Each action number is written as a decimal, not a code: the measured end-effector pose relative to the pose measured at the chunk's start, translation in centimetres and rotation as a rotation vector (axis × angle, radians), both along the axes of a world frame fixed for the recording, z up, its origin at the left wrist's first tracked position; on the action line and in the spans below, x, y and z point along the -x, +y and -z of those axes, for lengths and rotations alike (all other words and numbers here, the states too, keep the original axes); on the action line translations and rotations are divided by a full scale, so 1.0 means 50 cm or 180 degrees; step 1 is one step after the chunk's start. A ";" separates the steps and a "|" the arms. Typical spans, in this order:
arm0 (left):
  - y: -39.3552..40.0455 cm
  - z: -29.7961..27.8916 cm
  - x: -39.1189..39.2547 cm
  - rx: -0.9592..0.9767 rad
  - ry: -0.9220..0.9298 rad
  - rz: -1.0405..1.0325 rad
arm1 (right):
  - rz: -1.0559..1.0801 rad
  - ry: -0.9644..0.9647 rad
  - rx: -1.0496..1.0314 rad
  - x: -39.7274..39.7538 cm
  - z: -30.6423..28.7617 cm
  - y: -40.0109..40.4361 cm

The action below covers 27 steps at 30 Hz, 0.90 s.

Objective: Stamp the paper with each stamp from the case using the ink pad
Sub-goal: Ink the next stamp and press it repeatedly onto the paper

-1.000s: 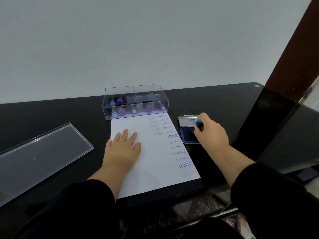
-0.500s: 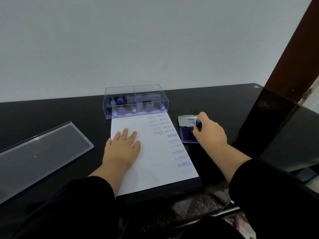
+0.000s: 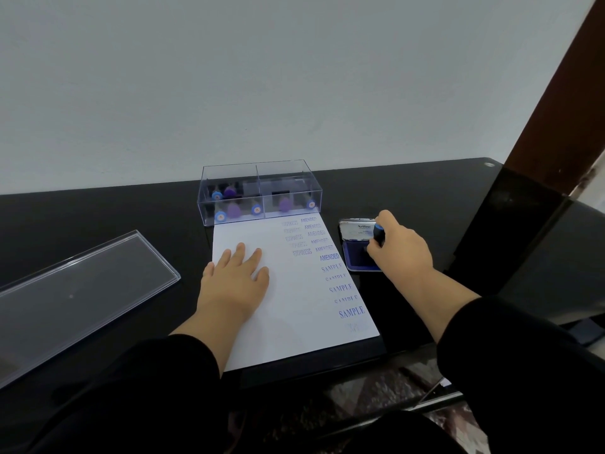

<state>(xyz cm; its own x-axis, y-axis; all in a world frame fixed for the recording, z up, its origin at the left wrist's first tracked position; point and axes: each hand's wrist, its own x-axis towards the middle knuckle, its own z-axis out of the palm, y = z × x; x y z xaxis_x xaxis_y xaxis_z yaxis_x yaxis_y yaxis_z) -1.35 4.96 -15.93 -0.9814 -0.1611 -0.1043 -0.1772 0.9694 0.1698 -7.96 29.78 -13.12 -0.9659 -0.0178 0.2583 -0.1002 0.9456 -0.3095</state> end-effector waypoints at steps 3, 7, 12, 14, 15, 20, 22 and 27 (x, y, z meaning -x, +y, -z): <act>-0.001 0.000 0.001 0.0008 -0.0027 0.0004 | 0.0022 -0.0002 -0.0034 -0.003 -0.002 -0.004; -0.001 0.000 0.002 0.0002 -0.0023 0.0006 | 0.0013 -0.0004 0.0000 -0.008 -0.001 -0.003; -0.001 0.002 0.002 -0.0020 -0.0018 -0.0009 | 0.0033 -0.0207 0.0165 -0.013 -0.020 -0.003; 0.001 0.002 0.001 -0.0030 -0.0013 -0.0011 | 0.0030 -0.0127 0.0376 -0.019 -0.028 -0.005; 0.001 0.001 0.001 -0.0039 -0.0008 -0.0011 | -0.0006 -0.0062 0.0470 -0.022 -0.034 -0.009; 0.002 -0.001 -0.001 -0.0081 0.0021 -0.0026 | -0.0465 0.0114 0.0649 -0.036 -0.061 -0.067; 0.002 -0.001 -0.001 -0.0103 0.0029 -0.0041 | -0.0680 0.0106 0.0698 -0.043 -0.061 -0.098; 0.001 -0.001 0.000 -0.0140 0.0025 -0.0042 | -0.0945 0.0059 0.0574 -0.054 -0.037 -0.152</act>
